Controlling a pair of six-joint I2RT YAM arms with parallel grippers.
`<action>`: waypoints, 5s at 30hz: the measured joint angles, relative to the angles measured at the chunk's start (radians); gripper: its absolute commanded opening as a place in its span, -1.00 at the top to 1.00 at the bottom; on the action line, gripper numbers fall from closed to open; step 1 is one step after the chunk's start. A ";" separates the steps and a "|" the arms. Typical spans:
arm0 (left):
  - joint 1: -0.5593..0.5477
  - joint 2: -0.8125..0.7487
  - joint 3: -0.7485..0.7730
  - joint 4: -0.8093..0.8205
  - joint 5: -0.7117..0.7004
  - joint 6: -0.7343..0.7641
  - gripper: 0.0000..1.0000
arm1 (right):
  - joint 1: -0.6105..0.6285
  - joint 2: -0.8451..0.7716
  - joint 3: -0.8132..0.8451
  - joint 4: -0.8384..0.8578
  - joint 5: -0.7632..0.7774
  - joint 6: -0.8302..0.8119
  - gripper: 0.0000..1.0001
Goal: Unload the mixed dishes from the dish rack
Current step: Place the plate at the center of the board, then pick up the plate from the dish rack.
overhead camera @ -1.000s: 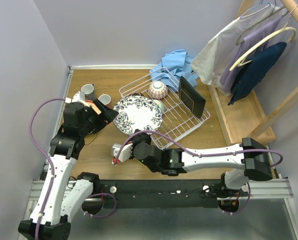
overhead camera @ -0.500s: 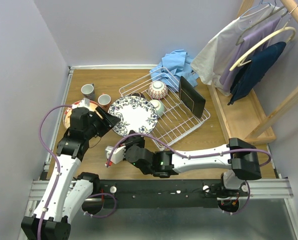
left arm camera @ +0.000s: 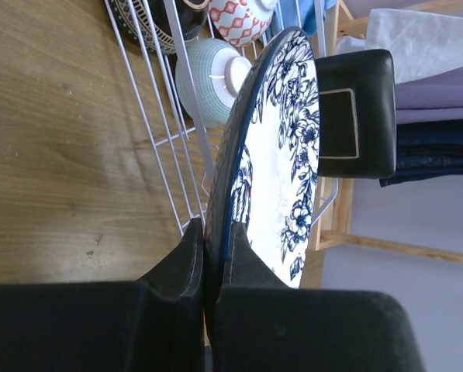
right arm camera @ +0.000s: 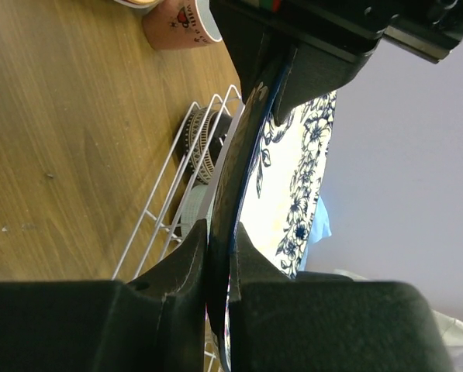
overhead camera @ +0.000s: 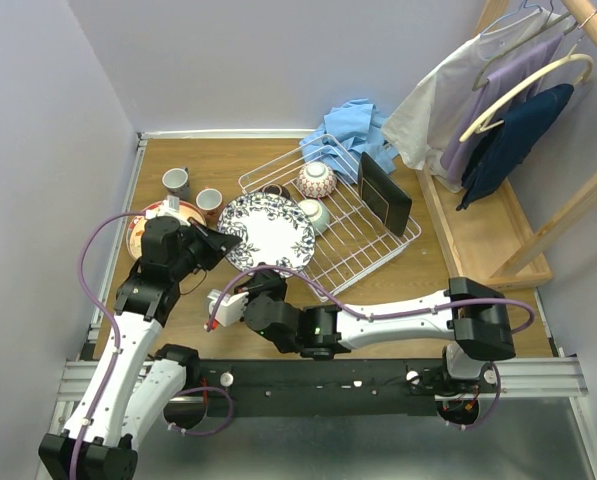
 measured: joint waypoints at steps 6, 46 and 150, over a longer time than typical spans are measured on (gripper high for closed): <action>-0.039 0.000 0.002 -0.031 -0.026 0.007 1.00 | 0.011 0.000 0.002 -0.048 0.030 0.056 -0.27; 0.383 -0.118 -0.052 -0.129 -0.351 -0.081 1.00 | -0.372 -0.591 -0.160 -0.510 -0.577 0.831 -1.00; 0.214 -0.020 0.093 -0.204 -0.188 0.544 -0.98 | -1.246 -0.109 0.351 -0.794 -1.035 0.780 -0.65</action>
